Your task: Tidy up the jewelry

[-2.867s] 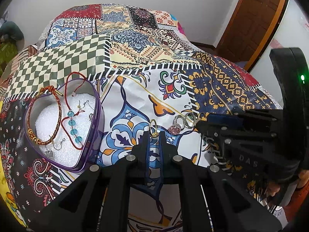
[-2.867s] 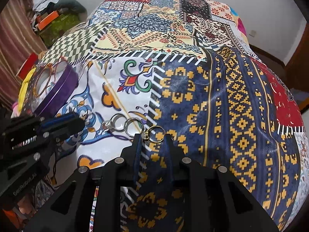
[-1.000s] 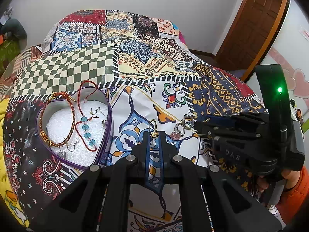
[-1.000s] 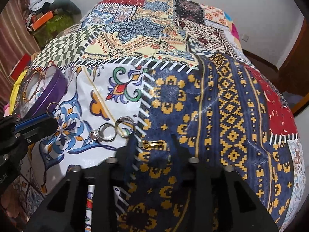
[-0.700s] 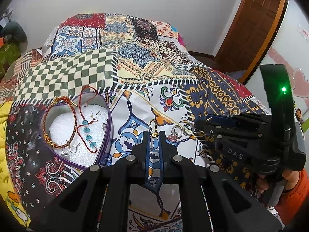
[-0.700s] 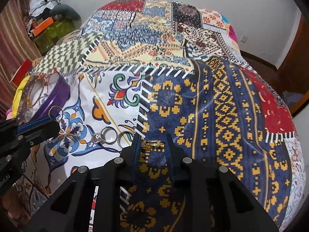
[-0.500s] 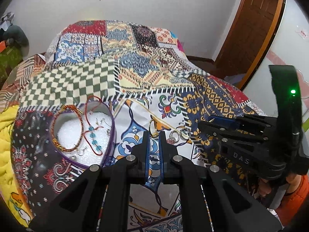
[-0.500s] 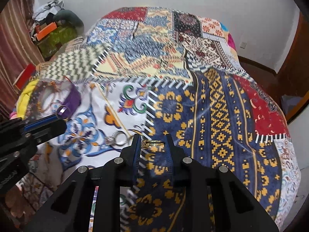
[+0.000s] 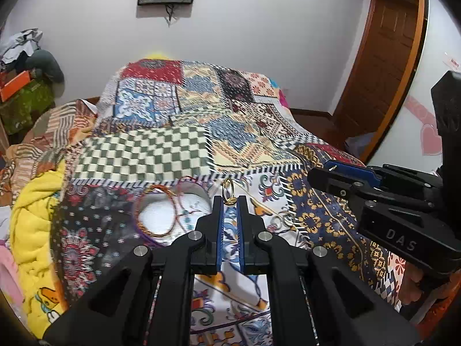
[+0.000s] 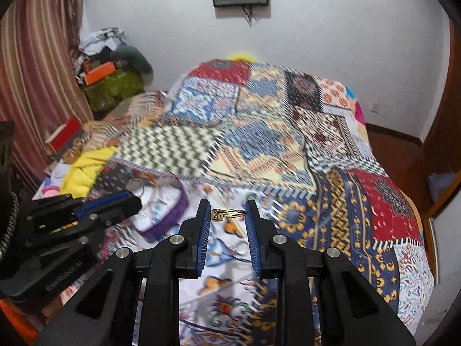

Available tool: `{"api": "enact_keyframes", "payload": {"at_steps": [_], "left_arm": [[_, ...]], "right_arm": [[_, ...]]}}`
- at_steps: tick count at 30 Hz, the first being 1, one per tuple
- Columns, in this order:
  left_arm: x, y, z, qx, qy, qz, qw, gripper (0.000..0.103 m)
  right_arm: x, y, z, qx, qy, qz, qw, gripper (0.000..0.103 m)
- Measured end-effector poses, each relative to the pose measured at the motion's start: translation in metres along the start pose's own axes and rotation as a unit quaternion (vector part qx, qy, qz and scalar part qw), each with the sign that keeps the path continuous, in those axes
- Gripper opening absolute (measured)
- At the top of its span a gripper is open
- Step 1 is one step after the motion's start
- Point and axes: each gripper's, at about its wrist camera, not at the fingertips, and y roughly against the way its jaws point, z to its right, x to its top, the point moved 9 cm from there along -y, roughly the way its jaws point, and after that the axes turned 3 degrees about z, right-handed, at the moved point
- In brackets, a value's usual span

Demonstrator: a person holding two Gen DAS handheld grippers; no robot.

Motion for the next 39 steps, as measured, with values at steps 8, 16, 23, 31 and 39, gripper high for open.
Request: {"api": "enact_keyframes", "payload": {"at_steps": [8, 16, 23, 31, 39], "left_arm": [[0.006, 0.018, -0.026, 0.028, 0.003, 0.012, 0.9995, 0.007], [0.005, 0.020, -0.056, 0.047, 0.014, 0.011, 0.9987, 0.007], [-0.007, 0.004, -0.070, 0.049, 0.022, -0.007, 0.9985, 0.007], [-0.016, -0.022, -0.076, 0.039, 0.030, -0.028, 0.9984, 0.007], [-0.022, -0.041, -0.078, 0.030, 0.042, -0.039, 0.9979, 0.007]], "right_arm": [[0.015, -0.001, -0.040, 0.039, 0.006, 0.021, 0.999, 0.022], [0.017, -0.021, -0.066, 0.068, 0.011, 0.017, 0.997, 0.022], [0.009, -0.046, -0.075, 0.082, 0.004, -0.009, 0.997, 0.022], [0.008, -0.066, -0.074, 0.088, -0.002, -0.027, 0.996, 0.022], [0.007, -0.079, -0.078, 0.093, 0.005, -0.040, 0.995, 0.022]]}}
